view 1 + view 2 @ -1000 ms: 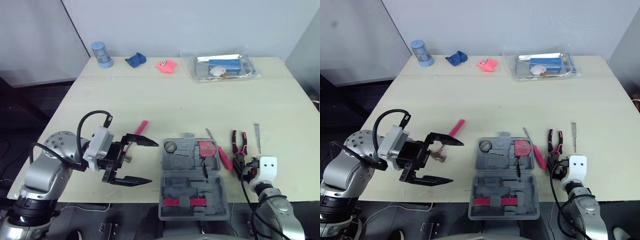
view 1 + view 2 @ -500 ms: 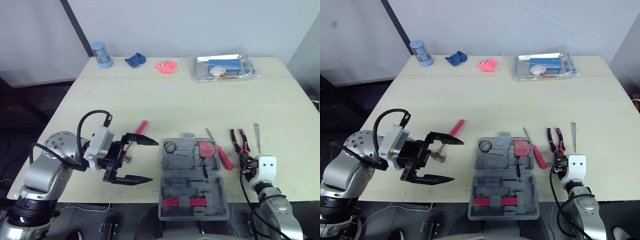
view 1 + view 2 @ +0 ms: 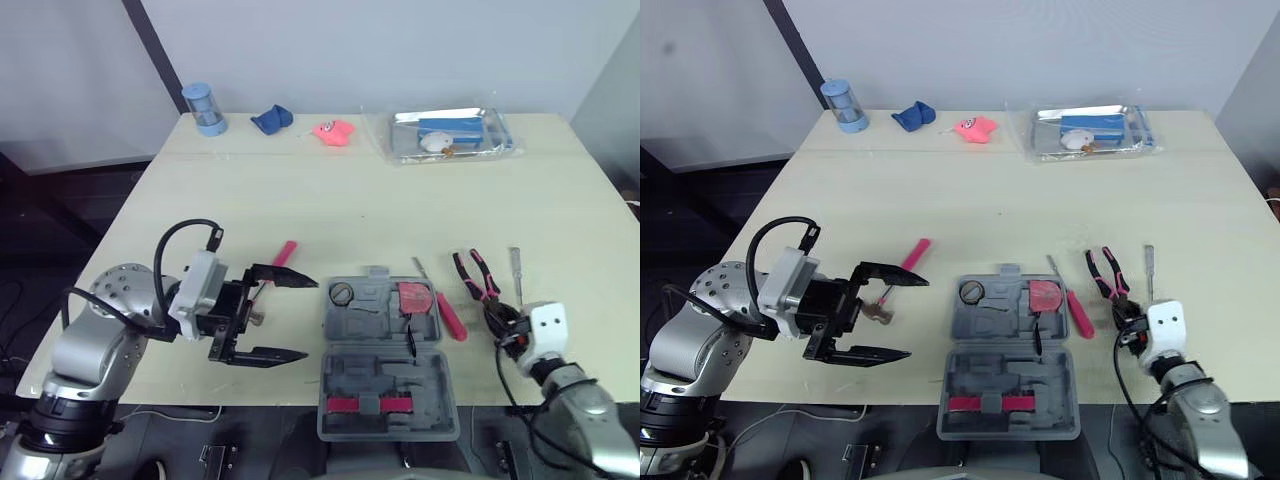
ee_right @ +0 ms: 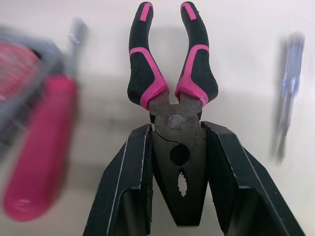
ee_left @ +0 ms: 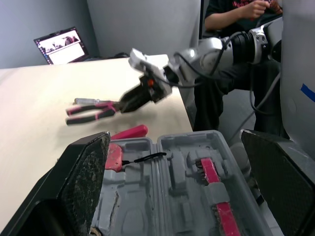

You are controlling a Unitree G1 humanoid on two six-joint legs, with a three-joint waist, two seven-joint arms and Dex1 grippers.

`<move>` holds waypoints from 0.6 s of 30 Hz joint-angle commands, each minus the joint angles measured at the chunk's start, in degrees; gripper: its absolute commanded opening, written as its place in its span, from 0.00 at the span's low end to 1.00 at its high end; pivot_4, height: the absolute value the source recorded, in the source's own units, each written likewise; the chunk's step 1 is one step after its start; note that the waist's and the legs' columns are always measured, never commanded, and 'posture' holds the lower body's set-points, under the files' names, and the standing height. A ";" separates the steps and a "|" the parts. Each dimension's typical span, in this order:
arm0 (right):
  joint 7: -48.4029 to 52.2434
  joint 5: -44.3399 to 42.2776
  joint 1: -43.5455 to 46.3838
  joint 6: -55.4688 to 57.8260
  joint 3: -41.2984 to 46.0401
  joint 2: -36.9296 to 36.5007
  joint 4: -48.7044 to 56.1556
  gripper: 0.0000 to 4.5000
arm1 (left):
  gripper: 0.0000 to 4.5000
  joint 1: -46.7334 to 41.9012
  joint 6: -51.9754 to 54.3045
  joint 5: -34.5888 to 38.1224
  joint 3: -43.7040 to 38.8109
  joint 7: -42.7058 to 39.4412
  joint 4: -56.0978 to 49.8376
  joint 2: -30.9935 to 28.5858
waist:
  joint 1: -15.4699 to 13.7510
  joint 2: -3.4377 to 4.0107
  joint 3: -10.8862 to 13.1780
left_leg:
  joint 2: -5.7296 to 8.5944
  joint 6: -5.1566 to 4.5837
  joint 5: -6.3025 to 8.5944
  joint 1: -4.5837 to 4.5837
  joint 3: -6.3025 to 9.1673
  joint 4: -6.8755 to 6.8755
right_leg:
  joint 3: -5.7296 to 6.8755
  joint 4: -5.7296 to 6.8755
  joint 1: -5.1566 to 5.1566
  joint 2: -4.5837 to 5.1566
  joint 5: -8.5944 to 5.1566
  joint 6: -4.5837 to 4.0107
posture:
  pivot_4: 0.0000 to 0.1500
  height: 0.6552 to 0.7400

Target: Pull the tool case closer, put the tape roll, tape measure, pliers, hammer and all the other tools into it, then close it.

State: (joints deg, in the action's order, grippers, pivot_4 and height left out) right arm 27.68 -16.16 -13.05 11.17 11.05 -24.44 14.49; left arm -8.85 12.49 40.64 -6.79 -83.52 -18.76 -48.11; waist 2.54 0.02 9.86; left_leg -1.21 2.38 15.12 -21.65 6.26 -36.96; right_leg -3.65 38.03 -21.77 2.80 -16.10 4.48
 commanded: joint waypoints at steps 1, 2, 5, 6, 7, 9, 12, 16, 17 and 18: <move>7.76 -4.63 1.04 1.63 0.87 -5.71 7.03 0.21 | 1.00 0.16 0.18 1.20 -2.38 -0.07 0.85 -0.29 | 0.01 0.01 0.00 | 0.00 0.00 0.00 0.00 0.00 0.00 | 0.00 0.00 0.00 0.00 0.00 0.00 | 1.00 1.00; 10.66 -5.95 1.21 3.18 0.43 -8.48 8.88 0.21 | 1.00 0.44 0.36 1.40 -2.74 -0.27 1.23 -0.44 | -0.03 0.00 0.01 | 0.00 0.00 0.00 0.00 -0.01 0.00 | 0.00 0.00 0.00 0.00 0.00 0.00 | 1.00 1.00; 18.45 -7.47 2.59 6.09 -2.38 -16.02 12.35 0.21 | 1.00 1.23 0.23 1.01 -3.70 -1.84 2.76 -1.36 | -0.07 -0.02 0.02 | 0.00 0.00 0.00 -0.02 0.00 -0.02 | 0.01 -0.01 0.00 0.00 0.00 0.00 | 1.00 1.00; 20.20 -7.79 3.57 7.01 -3.38 -17.87 13.03 0.21 | 1.00 1.46 0.01 0.71 -4.02 -2.56 3.37 -1.74 | -0.05 -0.03 0.03 | 0.00 0.00 0.00 -0.03 0.03 -0.02 | 0.03 -0.02 0.00 0.00 0.00 0.00 | 1.00 1.00; 21.96 -7.72 4.99 8.10 -4.76 -19.91 13.69 0.21 | 1.00 1.66 -0.37 0.36 -4.46 -3.16 4.10 -2.07 | -0.05 -0.03 0.03 | 0.00 0.00 0.00 -0.03 0.03 -0.03 | 0.03 -0.02 0.00 0.00 0.00 0.00 | 1.00 1.00; 25.06 -7.08 7.32 9.84 -7.41 -23.37 14.55 0.21 | 1.00 1.95 -1.38 -0.29 -5.01 -4.07 5.25 -2.49 | -0.06 -0.04 0.04 | 0.00 0.00 0.00 -0.03 0.03 -0.04 | 0.04 -0.02 0.00 0.00 0.00 0.00 | 1.00 1.00; 26.52 -5.61 14.39 14.23 -12.73 -25.70 15.19 0.21 | 1.00 3.77 -3.10 -1.40 -6.28 -5.33 6.84 -3.35 | -0.17 -0.12 0.08 | 0.00 0.00 0.00 -0.08 0.07 -0.06 | 0.09 -0.04 0.00 0.01 0.00 0.00 | 1.00 1.00; 26.28 -2.71 22.92 20.60 -20.34 -25.45 16.16 0.21 | 1.00 6.49 -4.92 -2.41 -8.06 -6.06 8.43 -4.31 | -0.17 -0.18 0.13 | 0.00 0.00 0.00 -0.09 0.11 -0.09 | 0.12 -0.03 -0.03 0.00 0.00 0.00 | 1.00 1.00; 26.20 -2.96 24.44 22.81 -21.70 -25.05 16.71 0.21 | 1.00 6.64 -5.36 -2.66 -8.41 -6.04 9.13 -4.43 | -0.28 -0.20 0.14 | 0.00 0.00 0.00 -0.13 0.17 -0.09 | 0.18 -0.04 -0.03 0.00 0.00 0.00 | 1.00 1.00; 25.82 -2.44 26.14 24.77 -23.37 -24.59 16.98 0.21 | 1.00 6.58 -5.59 -2.81 -8.77 -6.05 9.93 -4.56 | -0.39 -0.21 0.15 | 0.00 0.00 0.00 -0.16 0.22 -0.09 | 0.24 -0.05 -0.04 0.01 0.00 -0.01 | 1.00 1.00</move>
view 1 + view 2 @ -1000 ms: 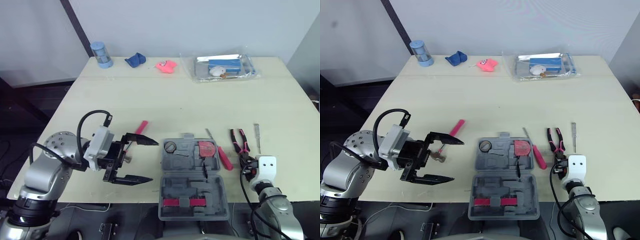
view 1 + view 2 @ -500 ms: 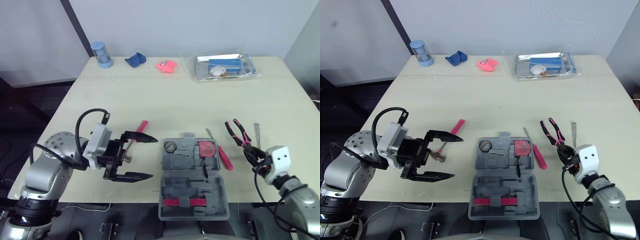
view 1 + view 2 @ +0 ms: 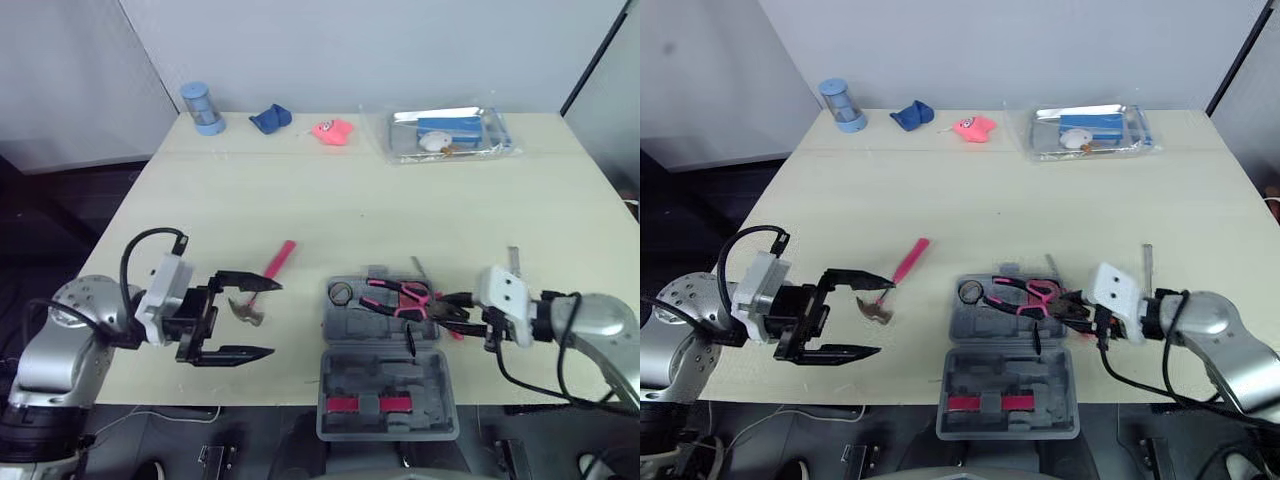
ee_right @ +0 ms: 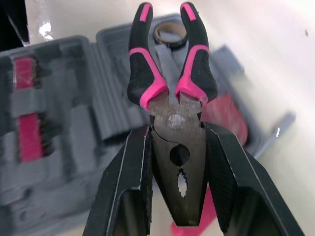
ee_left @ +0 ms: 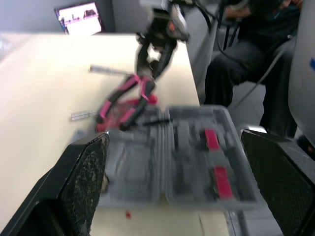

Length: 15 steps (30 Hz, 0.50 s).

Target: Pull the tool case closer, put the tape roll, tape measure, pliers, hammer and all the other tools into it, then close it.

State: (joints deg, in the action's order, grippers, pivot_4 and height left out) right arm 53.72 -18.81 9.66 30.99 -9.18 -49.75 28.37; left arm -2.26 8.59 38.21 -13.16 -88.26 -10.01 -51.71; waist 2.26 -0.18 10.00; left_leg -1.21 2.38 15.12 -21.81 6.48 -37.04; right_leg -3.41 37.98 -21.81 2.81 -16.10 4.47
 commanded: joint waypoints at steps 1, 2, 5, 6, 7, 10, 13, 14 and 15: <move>-0.49 1.28 5.03 6.16 -5.03 1.02 3.16 0.21 | 1.00 -0.05 -1.96 -0.45 -2.61 -1.47 1.83 -1.14 | -0.17 -0.02 0.01 | 0.00 0.00 0.00 -0.05 0.05 0.00 | 0.07 -0.01 -0.01 0.01 0.00 0.00 | 1.00 1.00; -0.29 2.32 6.56 6.91 -7.05 1.27 3.18 0.21 | 1.00 -0.07 -2.18 -0.53 -2.71 -1.73 2.30 -1.37 | -0.19 -0.03 0.02 | 0.01 0.00 0.00 -0.09 0.08 -0.02 | 0.10 -0.01 -0.02 0.01 0.00 0.00 | 1.00 1.00; 0.06 4.40 10.27 9.82 -11.87 1.96 2.78 0.21 | 1.00 -0.15 -2.89 -0.88 -2.65 -2.64 3.38 -1.98 | -0.09 -0.07 0.05 | 0.01 0.00 0.00 -0.12 0.11 -0.02 | 0.14 -0.01 -0.04 0.02 0.00 0.00 | 1.00 1.00; -0.15 5.83 11.53 10.12 -13.43 2.17 2.08 0.21 | 1.00 -0.24 -3.23 -1.08 -2.54 -2.92 3.79 -2.16 | -0.06 -0.07 0.06 | 0.01 0.00 0.00 -0.13 0.11 -0.02 | 0.14 -0.01 -0.05 0.02 0.00 0.00 | 1.00 1.00; -0.29 7.07 12.59 10.34 -14.77 2.29 1.43 0.21 | 1.00 -0.43 -3.46 -1.19 -2.40 -3.08 4.20 -2.26 | 0.02 -0.08 0.06 | 0.01 0.00 0.00 -0.13 0.11 -0.02 | 0.14 -0.01 -0.06 0.02 0.00 0.00 | 1.00 1.00; 0.34 10.09 15.04 10.71 -18.20 2.12 -0.14 0.21 | 1.00 -1.47 -4.19 -1.63 -1.75 -3.47 5.76 -2.46 | 0.11 -0.07 0.07 | 0.01 0.00 0.00 -0.12 0.11 -0.02 | 0.15 0.01 -0.08 0.02 0.00 0.00 | 1.00 1.00; 0.94 11.58 16.27 10.77 -19.69 2.39 -1.24 0.21 | 1.00 -2.40 -4.55 -1.97 -1.28 -3.75 6.78 -2.49 | 0.10 -0.07 0.07 | 0.01 0.01 0.00 -0.15 0.13 -0.02 | 0.17 0.01 -0.10 0.02 0.00 -0.01 | 1.00 1.00; 0.96 12.17 16.77 10.68 -20.16 2.77 -1.79 0.21 | 1.00 -2.73 -4.76 -2.14 -1.12 -3.90 7.17 -2.52 | 0.10 -0.08 0.07 | 0.01 0.01 0.00 -0.15 0.13 -0.02 | 0.17 0.01 -0.10 0.02 0.00 -0.01 | 1.00 1.00; 0.95 12.75 17.34 10.54 -20.71 3.33 -2.40 0.21 | 1.00 -2.91 -4.95 -2.30 -0.96 -4.05 7.40 -2.59 | 0.12 -0.08 0.07 | 0.01 0.01 0.00 -0.16 0.13 -0.02 | 0.17 0.00 -0.10 0.02 0.00 -0.01 | 1.00 1.00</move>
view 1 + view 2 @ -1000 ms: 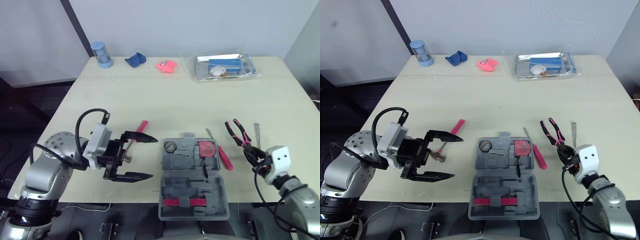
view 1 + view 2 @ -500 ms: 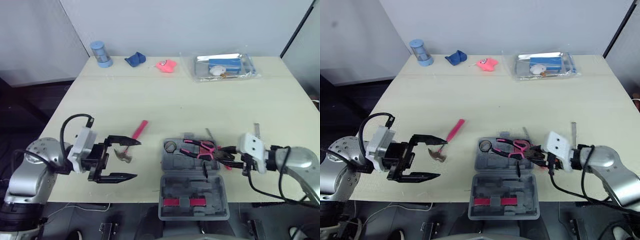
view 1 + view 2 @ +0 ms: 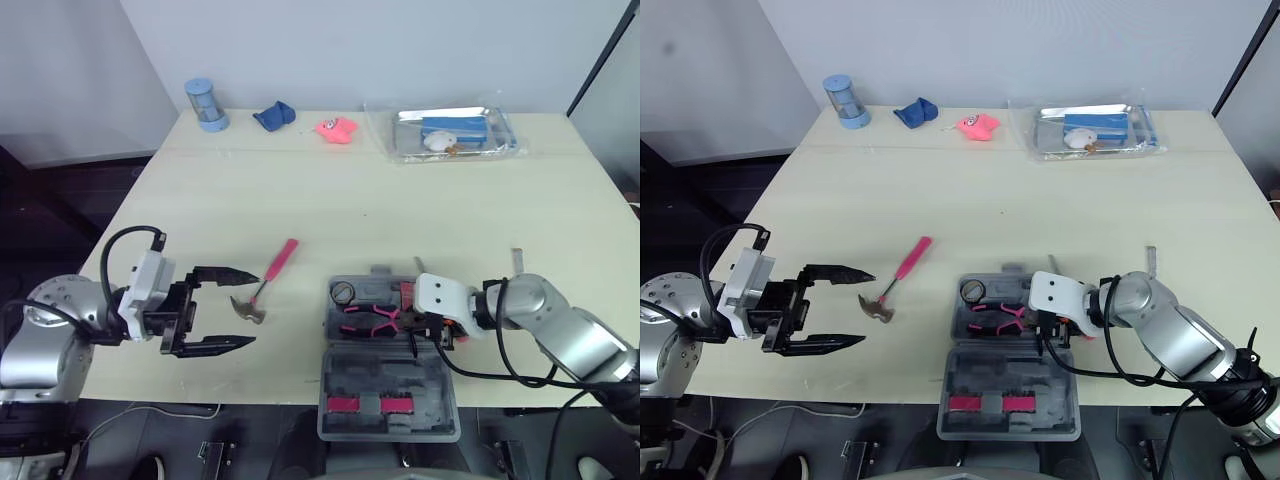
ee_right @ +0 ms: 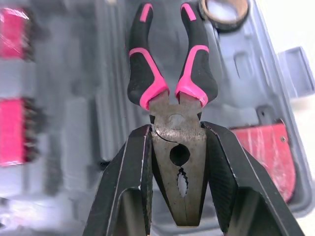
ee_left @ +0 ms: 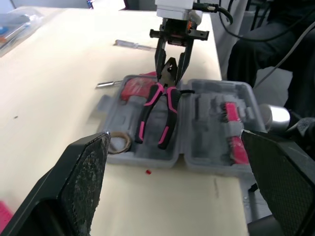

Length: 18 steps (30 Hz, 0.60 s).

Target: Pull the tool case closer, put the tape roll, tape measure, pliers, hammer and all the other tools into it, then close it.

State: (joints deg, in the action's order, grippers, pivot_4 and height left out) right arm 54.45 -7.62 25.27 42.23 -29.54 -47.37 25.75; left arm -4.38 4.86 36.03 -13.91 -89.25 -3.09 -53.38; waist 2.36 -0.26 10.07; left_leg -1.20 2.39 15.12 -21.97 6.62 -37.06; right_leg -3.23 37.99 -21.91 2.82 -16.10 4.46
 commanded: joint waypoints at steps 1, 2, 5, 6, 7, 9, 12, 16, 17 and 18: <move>0.43 1.94 2.19 -0.46 -0.88 1.45 -0.15 0.21 | 1.00 -0.87 -1.35 -0.25 -0.04 -3.13 0.56 -0.97 | 0.06 0.00 0.00 | 0.00 0.00 0.00 0.00 0.01 0.00 | 0.01 0.00 0.00 0.00 0.00 0.00 | 1.00 1.00; 0.56 2.50 2.64 -0.52 -1.53 1.94 -0.51 0.21 | 1.00 -0.82 -1.46 -0.36 0.13 -3.11 0.50 -1.01 | 0.12 0.00 0.00 | 0.00 0.00 0.00 0.01 0.01 0.00 | 0.00 0.02 -0.01 0.00 0.00 0.00 | 1.00 1.00; 0.61 3.37 3.30 -0.38 -2.47 3.29 -1.31 0.21 | 1.00 -0.71 -1.63 -0.58 0.39 -3.02 0.41 -1.06 | 0.20 -0.01 0.01 | 0.00 0.00 0.00 0.02 0.01 0.00 | 0.00 0.03 -0.01 -0.01 0.00 0.00 | 1.00 1.00; 0.62 3.76 3.46 -0.80 -2.79 3.75 -1.74 0.21 | 1.00 -0.59 -1.71 -0.64 0.40 -3.04 0.37 -1.07 | 0.17 -0.01 0.01 | 0.00 0.00 0.00 0.01 0.02 0.00 | 0.01 0.03 -0.01 -0.01 0.00 0.00 | 1.00 1.00; 0.61 4.18 3.58 -1.24 -3.11 4.16 -2.16 0.21 | 1.00 -0.42 -1.76 -0.67 0.37 -3.05 0.28 -1.07 | 0.15 -0.01 0.01 | 0.00 0.00 0.00 0.01 0.02 0.00 | 0.01 0.04 -0.02 -0.01 0.00 0.00 | 1.00 1.00; 0.77 4.91 3.84 -2.03 -3.60 4.85 -3.08 0.21 | 1.00 -0.15 -1.82 -0.72 0.33 -3.07 0.11 -1.07 | 0.15 -0.01 0.01 | 0.00 0.00 0.00 0.00 0.02 0.00 | 0.01 0.04 -0.02 -0.01 0.00 0.00 | 1.00 1.00; 0.96 5.82 3.87 -3.43 -3.95 5.73 -4.56 0.21 | 1.00 0.39 -1.72 -0.72 0.28 -2.67 -0.56 -0.98 | 0.21 -0.01 0.01 | 0.00 0.00 0.00 0.02 0.02 0.00 | 0.01 0.04 -0.02 -0.01 0.00 0.00 | 1.00 1.00; 1.53 7.35 3.44 -5.38 -4.27 6.18 -6.13 0.21 | 1.00 1.51 -1.48 -0.57 0.19 -1.86 -1.97 -0.64 | 0.28 -0.01 0.01 | -0.01 0.00 0.00 0.03 0.02 0.00 | 0.00 0.06 -0.02 -0.01 0.00 -0.01 | 1.00 1.00; 1.60 7.63 3.40 -5.83 -4.20 6.38 -6.41 0.21 | 1.00 1.64 -1.51 -0.57 0.16 -1.82 -2.05 -0.61 | 0.28 -0.01 0.01 | -0.01 0.00 0.00 0.03 0.02 0.00 | 0.00 0.06 -0.02 -0.01 0.00 -0.01 | 1.00 1.00; 1.75 7.81 3.37 -6.44 -4.15 6.57 -6.64 0.21 | 1.00 1.69 -1.55 -0.56 0.12 -1.77 -2.06 -0.58 | 0.26 -0.01 0.01 | 0.00 0.00 0.00 0.03 0.03 0.00 | 0.01 0.07 -0.02 -0.01 0.00 -0.01 | 1.00 1.00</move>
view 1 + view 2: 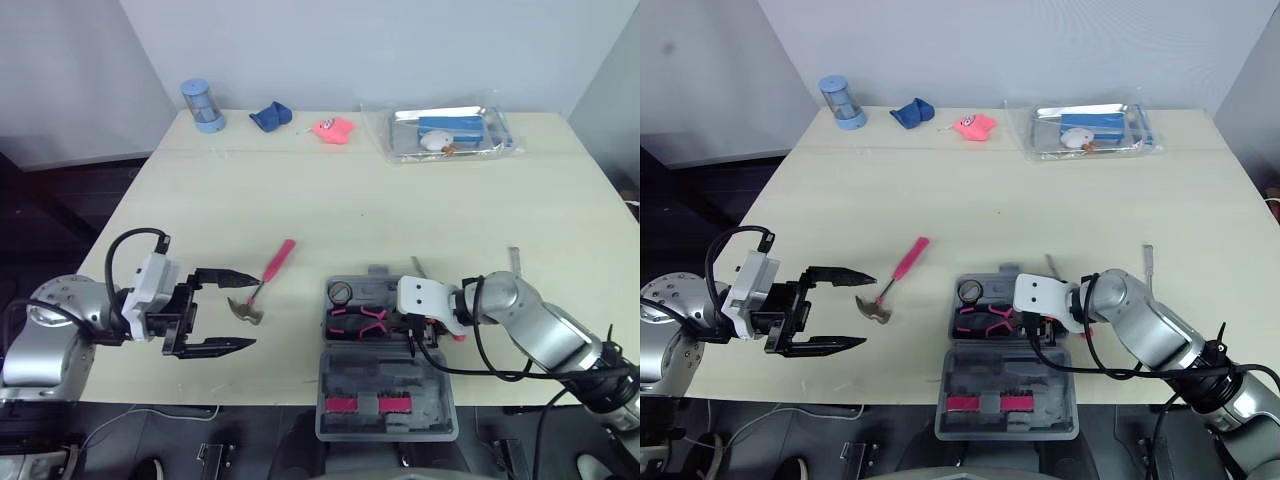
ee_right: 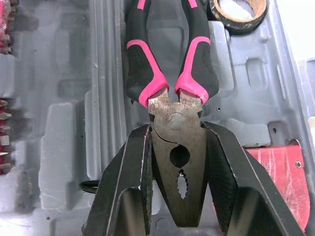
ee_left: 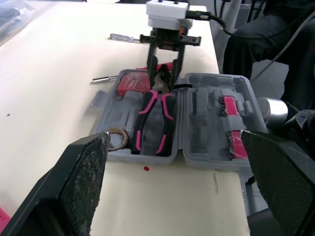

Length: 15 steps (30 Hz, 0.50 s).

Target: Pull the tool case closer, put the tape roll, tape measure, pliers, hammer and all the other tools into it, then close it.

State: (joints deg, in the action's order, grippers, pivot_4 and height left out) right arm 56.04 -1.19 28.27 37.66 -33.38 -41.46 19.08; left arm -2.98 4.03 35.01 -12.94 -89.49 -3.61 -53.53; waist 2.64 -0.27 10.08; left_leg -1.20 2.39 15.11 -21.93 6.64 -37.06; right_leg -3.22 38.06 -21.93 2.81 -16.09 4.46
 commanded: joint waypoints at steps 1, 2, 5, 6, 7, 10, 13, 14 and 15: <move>0.33 1.53 0.35 -2.22 -0.22 0.81 -0.20 0.21 | 1.00 0.23 -0.71 0.44 -0.80 -1.44 -1.52 -0.40 | -0.02 0.00 0.00 | 0.00 0.00 0.00 0.00 0.00 0.00 | 0.00 0.01 0.00 0.00 0.00 0.00 | 1.00 1.00; 0.51 1.68 0.32 -2.44 -0.14 0.96 -0.36 0.21 | 1.00 0.18 -0.75 0.40 -0.79 -1.39 -1.45 -0.38 | -0.01 0.00 0.00 | 0.00 0.00 0.00 0.00 0.00 0.00 | 0.00 0.01 0.00 0.00 0.00 0.00 | 1.00 1.00; 0.96 2.20 0.17 -2.99 0.01 1.28 -0.76 0.21 | 1.00 0.20 -0.90 0.34 -0.90 -1.28 -1.33 -0.31 | 0.01 0.00 0.00 | 0.00 0.00 0.00 0.01 0.00 0.00 | 0.00 0.01 0.00 0.00 0.00 0.00 | 1.00 1.00; 1.17 2.36 0.12 -3.12 0.09 1.36 -0.83 0.39 | 1.00 0.24 -0.91 0.36 -0.93 -1.26 -1.33 -0.27 | 0.01 0.00 0.00 | 0.00 0.00 0.00 0.01 0.00 0.00 | 0.00 0.01 0.00 0.00 0.00 0.00 | 1.00 1.00; 1.35 2.46 0.09 -3.26 0.22 1.42 -0.90 0.43 | 1.00 0.23 -0.89 0.38 -0.92 -1.21 -1.35 -0.24 | -0.01 0.00 0.00 | 0.00 0.00 0.00 0.01 0.00 0.00 | 0.00 0.01 0.00 -0.01 0.00 0.00 | 1.00 1.00; 1.77 2.07 -0.06 -3.05 1.19 1.72 -0.47 0.72 | 1.00 0.26 -0.79 0.51 -0.91 -1.07 -1.50 -0.12 | -0.13 0.00 0.00 | 0.00 0.00 0.00 -0.01 0.00 0.00 | 0.00 0.01 -0.01 0.00 0.00 0.00 | 1.00 1.00; 1.90 1.36 -0.31 -2.60 2.36 1.73 0.37 0.99 | 1.00 0.31 -0.71 0.62 -0.94 -0.97 -1.63 -0.04 | -0.14 0.00 0.00 | 0.00 0.00 0.00 -0.02 0.00 0.00 | 0.01 0.00 -0.01 0.00 0.00 0.00 | 1.00 1.00; 1.80 0.92 -0.49 -2.78 3.13 1.77 0.70 0.99 | 1.00 0.32 -0.70 0.63 -0.94 -0.94 -1.67 -0.03 | -0.15 0.00 0.00 | 0.00 0.00 0.00 -0.02 0.00 0.00 | 0.01 0.00 -0.01 0.00 0.00 0.00 | 1.00 1.00; 1.73 0.62 -0.64 -2.92 3.68 1.82 0.93 0.99 | 1.00 0.33 -0.69 0.64 -0.95 -0.92 -1.69 -0.01 | -0.15 0.00 0.00 | 0.00 0.00 0.00 -0.02 0.00 0.00 | 0.01 0.00 -0.01 0.01 0.00 0.00 | 1.00 1.00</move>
State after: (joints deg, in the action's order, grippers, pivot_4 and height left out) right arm 57.57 0.42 27.83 35.44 -32.43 -39.68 17.58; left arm -2.88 3.96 35.02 -12.94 -89.38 -3.81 -53.45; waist 2.49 -0.27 10.08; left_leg -1.20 2.39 15.11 -21.96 6.64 -37.06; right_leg -3.21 38.06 -21.94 2.82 -16.09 4.46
